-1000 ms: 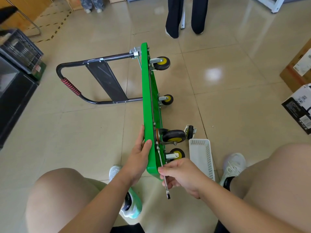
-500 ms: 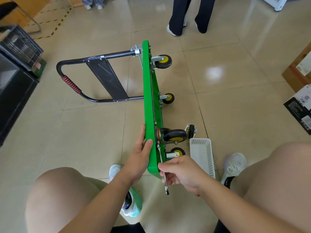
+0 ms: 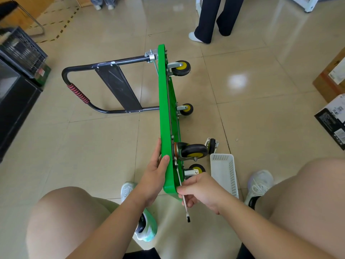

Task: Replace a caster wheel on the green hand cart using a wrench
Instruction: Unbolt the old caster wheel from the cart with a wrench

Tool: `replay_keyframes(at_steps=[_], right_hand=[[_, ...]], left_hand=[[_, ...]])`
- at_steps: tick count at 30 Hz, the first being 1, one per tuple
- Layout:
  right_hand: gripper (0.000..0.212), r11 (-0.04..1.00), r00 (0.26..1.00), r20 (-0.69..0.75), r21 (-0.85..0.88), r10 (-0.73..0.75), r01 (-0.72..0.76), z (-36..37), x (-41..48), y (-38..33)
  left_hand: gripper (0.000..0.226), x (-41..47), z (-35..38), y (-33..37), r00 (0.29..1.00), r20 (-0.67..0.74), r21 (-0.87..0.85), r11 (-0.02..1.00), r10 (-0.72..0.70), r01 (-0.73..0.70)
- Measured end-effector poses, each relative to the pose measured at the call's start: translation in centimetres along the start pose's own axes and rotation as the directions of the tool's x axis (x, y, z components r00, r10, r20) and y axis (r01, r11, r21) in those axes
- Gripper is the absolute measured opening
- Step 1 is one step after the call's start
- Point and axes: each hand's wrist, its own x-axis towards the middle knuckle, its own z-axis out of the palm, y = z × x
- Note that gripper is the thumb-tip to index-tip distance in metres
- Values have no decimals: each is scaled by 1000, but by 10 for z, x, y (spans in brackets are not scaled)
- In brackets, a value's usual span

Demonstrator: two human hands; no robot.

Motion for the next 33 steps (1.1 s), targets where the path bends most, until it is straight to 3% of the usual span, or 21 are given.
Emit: replay_keyframes(at_steps=[3, 6, 17, 33], right_hand=[[10, 975, 995, -87, -220, -54, 34, 0, 11, 9], [11, 954, 987, -121, -291, -104, 65, -2, 13, 12], [7, 992, 994, -77, -111, -72, 63, -1, -6, 25], [11, 983, 987, -26, -103, -155, 152, -3, 17, 18]], left_hand=[[59, 0, 0, 1, 1000, -5, -8, 1000, -3, 3], [58, -1, 1, 2, 1000, -14, -9, 1000, 1, -1], [59, -3, 3, 4, 1000, -4, -11, 1000, 10, -10], [59, 0, 1, 0, 1000, -12, 15, 1000, 14, -13]])
